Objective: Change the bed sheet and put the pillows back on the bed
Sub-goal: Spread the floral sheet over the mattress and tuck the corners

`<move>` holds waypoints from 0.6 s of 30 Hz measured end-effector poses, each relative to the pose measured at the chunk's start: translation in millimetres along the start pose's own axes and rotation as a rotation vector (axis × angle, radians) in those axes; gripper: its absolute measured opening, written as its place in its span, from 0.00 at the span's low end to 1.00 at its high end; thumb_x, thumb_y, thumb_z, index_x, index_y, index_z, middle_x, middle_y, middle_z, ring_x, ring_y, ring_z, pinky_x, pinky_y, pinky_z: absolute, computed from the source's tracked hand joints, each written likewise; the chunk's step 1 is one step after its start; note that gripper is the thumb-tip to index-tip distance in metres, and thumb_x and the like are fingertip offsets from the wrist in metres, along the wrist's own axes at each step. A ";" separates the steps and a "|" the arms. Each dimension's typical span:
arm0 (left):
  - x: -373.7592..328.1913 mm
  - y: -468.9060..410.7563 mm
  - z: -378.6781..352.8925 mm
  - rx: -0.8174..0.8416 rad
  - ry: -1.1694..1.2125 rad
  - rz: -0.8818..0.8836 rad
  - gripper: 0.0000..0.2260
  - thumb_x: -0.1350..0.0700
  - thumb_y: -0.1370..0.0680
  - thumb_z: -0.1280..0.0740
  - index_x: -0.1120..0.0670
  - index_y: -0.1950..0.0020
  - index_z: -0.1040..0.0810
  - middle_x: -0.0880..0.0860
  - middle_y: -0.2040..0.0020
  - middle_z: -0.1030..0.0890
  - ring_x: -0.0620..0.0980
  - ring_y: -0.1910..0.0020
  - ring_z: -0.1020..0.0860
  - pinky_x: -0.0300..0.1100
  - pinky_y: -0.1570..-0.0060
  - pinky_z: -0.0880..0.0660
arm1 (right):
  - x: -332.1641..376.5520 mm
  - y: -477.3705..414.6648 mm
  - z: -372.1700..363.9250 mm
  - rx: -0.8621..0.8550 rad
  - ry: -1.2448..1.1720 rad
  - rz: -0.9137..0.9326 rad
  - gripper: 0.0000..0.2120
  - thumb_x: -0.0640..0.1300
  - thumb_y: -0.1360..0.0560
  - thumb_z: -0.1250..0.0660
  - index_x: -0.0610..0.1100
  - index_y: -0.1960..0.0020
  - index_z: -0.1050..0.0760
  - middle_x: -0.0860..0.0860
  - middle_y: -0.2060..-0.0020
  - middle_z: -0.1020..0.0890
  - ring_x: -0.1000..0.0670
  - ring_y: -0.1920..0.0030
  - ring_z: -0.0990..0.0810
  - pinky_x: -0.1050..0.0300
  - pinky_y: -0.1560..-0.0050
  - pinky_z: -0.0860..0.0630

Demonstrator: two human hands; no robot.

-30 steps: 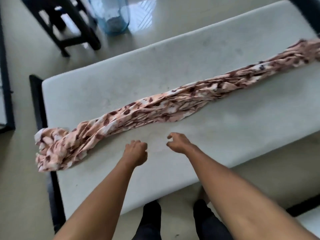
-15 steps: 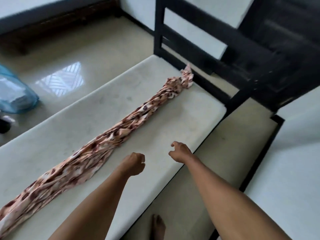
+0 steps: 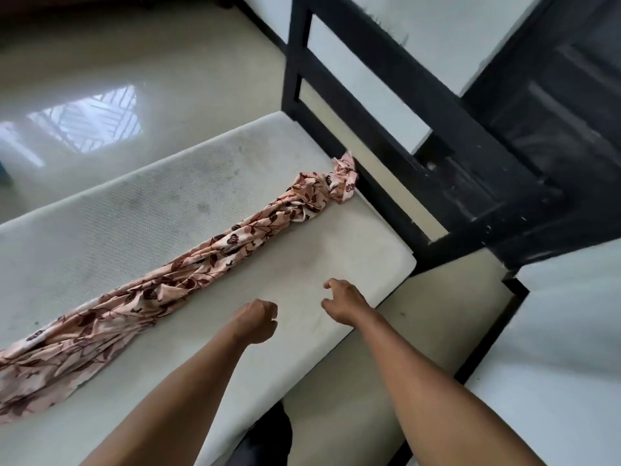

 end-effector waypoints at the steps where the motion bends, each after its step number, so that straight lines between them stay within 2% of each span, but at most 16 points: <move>1: 5.3 -11.2 2.1 -0.002 0.016 0.022 0.11 0.54 0.22 0.34 0.54 0.41 0.20 0.56 0.46 0.17 0.58 0.47 0.19 0.43 0.53 0.24 | -1.3 -14.5 2.4 0.035 0.032 0.018 0.25 0.47 0.20 0.36 0.45 0.24 0.33 0.44 0.26 0.30 0.43 0.28 0.28 0.52 0.32 0.30; 7: 18.4 -55.3 31.2 0.000 0.043 0.123 0.09 0.55 0.22 0.33 0.57 0.44 0.19 0.57 0.46 0.17 0.58 0.47 0.19 0.46 0.50 0.22 | -23.3 -69.1 33.2 0.131 0.054 0.031 0.23 0.47 0.21 0.36 0.45 0.27 0.29 0.45 0.28 0.28 0.43 0.33 0.24 0.52 0.33 0.26; 12: 13.0 -96.3 68.3 -0.105 0.050 0.231 0.07 0.53 0.19 0.35 0.53 0.45 0.19 0.53 0.52 0.17 0.52 0.54 0.18 0.41 0.58 0.25 | -59.9 -120.5 40.0 0.262 0.138 0.038 0.23 0.47 0.21 0.36 0.47 0.27 0.29 0.47 0.27 0.29 0.45 0.30 0.27 0.52 0.32 0.28; 14: 12.6 -109.9 68.7 -0.111 0.072 0.303 0.07 0.53 0.19 0.35 0.52 0.45 0.20 0.53 0.51 0.17 0.52 0.54 0.18 0.43 0.56 0.22 | -72.4 -145.8 40.9 0.316 0.179 0.059 0.23 0.47 0.21 0.36 0.47 0.26 0.30 0.47 0.27 0.30 0.44 0.30 0.27 0.51 0.31 0.28; 18: -3.9 -135.4 48.9 -0.062 0.113 0.478 0.08 0.52 0.20 0.35 0.51 0.44 0.19 0.55 0.47 0.16 0.55 0.47 0.19 0.45 0.48 0.22 | -79.6 -194.9 68.4 0.377 0.252 0.141 0.23 0.45 0.21 0.36 0.43 0.27 0.28 0.42 0.28 0.27 0.41 0.29 0.26 0.50 0.30 0.28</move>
Point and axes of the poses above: each hand's wrist, its own y-axis away from the middle knuckle, its own z-axis out of the back of the hand, x = y × z, the point moved 10 cm from there along -y, towards the middle knuckle
